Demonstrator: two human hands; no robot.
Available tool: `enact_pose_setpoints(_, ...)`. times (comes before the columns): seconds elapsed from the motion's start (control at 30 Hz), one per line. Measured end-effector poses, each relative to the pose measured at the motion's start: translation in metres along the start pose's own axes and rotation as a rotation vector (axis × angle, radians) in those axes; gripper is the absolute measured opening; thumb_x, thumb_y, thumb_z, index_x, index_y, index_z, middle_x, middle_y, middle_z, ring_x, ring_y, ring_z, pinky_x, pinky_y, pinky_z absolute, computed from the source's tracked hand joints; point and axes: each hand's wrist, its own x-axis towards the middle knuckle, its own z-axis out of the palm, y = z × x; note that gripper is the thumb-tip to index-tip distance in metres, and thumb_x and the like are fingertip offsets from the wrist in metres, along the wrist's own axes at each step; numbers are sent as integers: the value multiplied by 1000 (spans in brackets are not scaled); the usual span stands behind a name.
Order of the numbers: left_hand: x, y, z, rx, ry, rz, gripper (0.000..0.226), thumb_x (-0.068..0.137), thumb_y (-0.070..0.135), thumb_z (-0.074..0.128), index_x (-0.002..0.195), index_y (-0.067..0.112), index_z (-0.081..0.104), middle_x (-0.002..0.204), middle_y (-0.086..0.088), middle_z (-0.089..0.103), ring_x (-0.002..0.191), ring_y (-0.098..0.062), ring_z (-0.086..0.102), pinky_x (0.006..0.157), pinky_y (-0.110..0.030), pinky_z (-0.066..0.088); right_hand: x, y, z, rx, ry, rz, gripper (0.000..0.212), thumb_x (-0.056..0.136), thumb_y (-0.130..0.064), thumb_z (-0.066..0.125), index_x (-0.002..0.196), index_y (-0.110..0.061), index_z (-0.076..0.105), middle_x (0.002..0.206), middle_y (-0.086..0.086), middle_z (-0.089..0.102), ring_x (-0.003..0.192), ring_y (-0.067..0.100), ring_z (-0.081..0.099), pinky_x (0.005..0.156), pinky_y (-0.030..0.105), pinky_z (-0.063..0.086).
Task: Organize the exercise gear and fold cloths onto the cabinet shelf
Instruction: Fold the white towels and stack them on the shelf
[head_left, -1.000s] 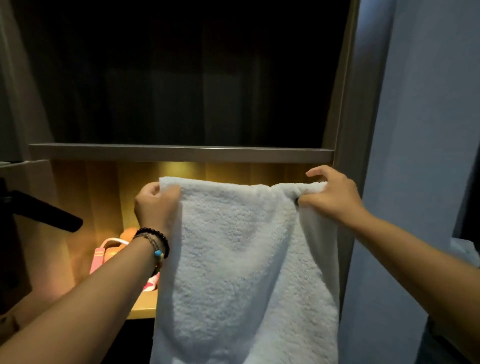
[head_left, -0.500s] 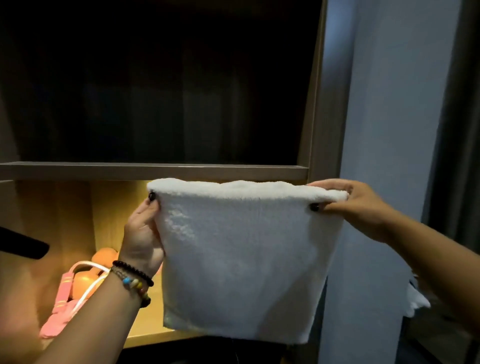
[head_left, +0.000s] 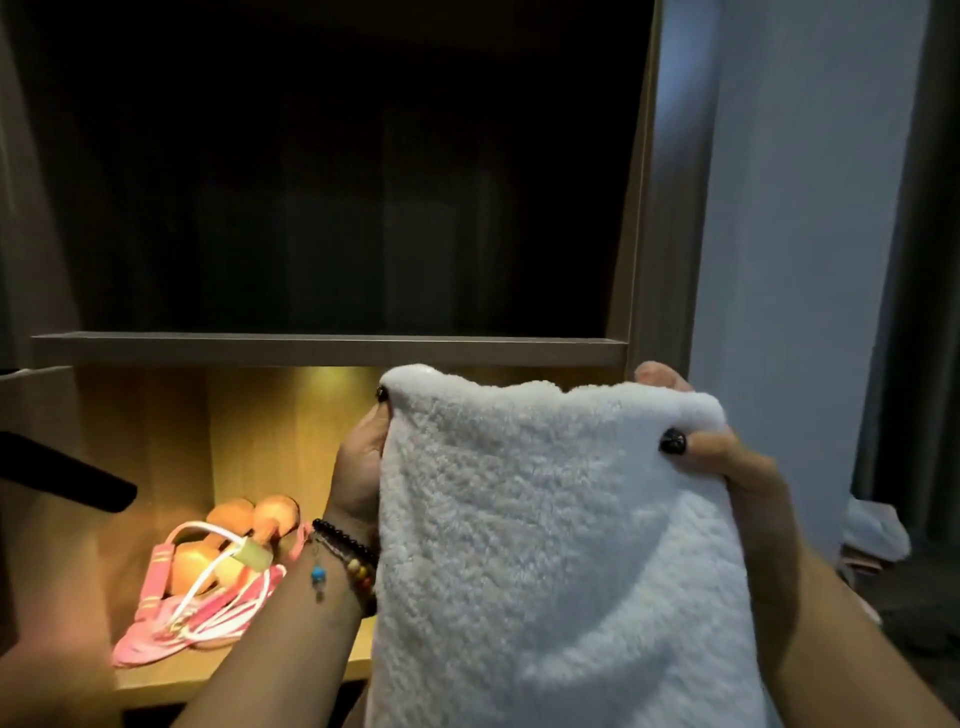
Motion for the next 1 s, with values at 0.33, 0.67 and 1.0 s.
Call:
enact_pose_setpoints(0.33,21,-17,-54,479,653,61,13,94,27,56,105,19,55,101,-2,62,87,-18,58,70,-28,48,34,4,-37,-1263,822,-54,24,72,-9,73,87,-26,65,89,-3,65,80,19,62,59,28,52)
enact_pose_setpoints(0.67,-3,-31,1,686,480,221,29,94,23,58,110,24,34,73,10,55,60,-3,52,40,-9,38,50,51,-50,-1620,927,132,23,88,-9,62,91,-31,58,119,4,56,91,16,49,66,14,40)
enact_pose_setpoints(1.0,-22,-56,14,764,254,422,34,91,24,63,105,32,33,83,12,48,52,4,53,37,-11,35,42,53,-22,-1482,689,267,29,83,-7,60,74,-34,63,103,-10,59,109,11,48,86,28,38)
